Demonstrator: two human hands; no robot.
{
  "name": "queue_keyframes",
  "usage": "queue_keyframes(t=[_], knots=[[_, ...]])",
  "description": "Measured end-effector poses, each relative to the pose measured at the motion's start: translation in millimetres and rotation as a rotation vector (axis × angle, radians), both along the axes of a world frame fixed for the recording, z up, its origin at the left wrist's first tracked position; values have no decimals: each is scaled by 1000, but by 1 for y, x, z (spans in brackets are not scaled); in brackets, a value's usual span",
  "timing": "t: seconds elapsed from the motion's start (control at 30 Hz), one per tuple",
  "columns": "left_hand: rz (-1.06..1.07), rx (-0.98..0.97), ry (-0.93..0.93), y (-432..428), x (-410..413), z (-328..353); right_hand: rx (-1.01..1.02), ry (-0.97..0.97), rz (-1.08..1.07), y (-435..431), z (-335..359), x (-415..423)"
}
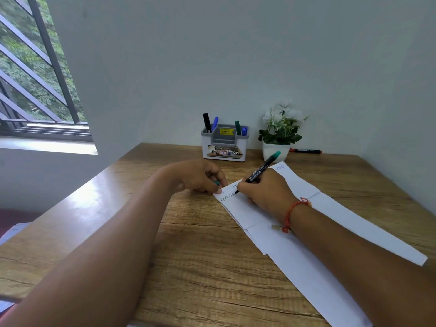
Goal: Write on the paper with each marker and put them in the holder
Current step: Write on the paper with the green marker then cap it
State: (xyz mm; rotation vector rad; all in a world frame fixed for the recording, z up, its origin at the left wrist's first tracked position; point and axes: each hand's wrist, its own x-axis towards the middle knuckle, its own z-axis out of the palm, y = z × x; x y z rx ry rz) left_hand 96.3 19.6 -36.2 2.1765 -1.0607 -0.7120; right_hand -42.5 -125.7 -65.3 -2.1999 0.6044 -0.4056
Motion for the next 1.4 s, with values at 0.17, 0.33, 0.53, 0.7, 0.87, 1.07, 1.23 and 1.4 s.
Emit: queue_keyframes(t=[0.17, 0.33, 0.53, 0.7, 0.87, 1.07, 1.23, 1.4], knots=[[3, 8, 6, 0, 0, 0, -2, 6, 13, 0, 0, -1], [2, -13, 24, 1, 0, -1, -22, -9, 162, 6, 2, -4], [11, -2, 28, 0, 0, 0, -52, 22, 19, -1, 0, 1], [15, 4, 22, 1, 0, -1, 12, 23, 19, -3, 0, 0], [11, -4, 25, 2, -1, 0, 191, -69, 25, -7, 3, -4], [14, 3, 31, 2, -2, 2, 522, -279, 44, -10, 6, -4], [101, -139, -11, 3, -3, 2, 712, -387, 27, -11, 16, -9], [216, -463, 209, -1, -5, 5, 823, -409, -4, -10, 25, -12]])
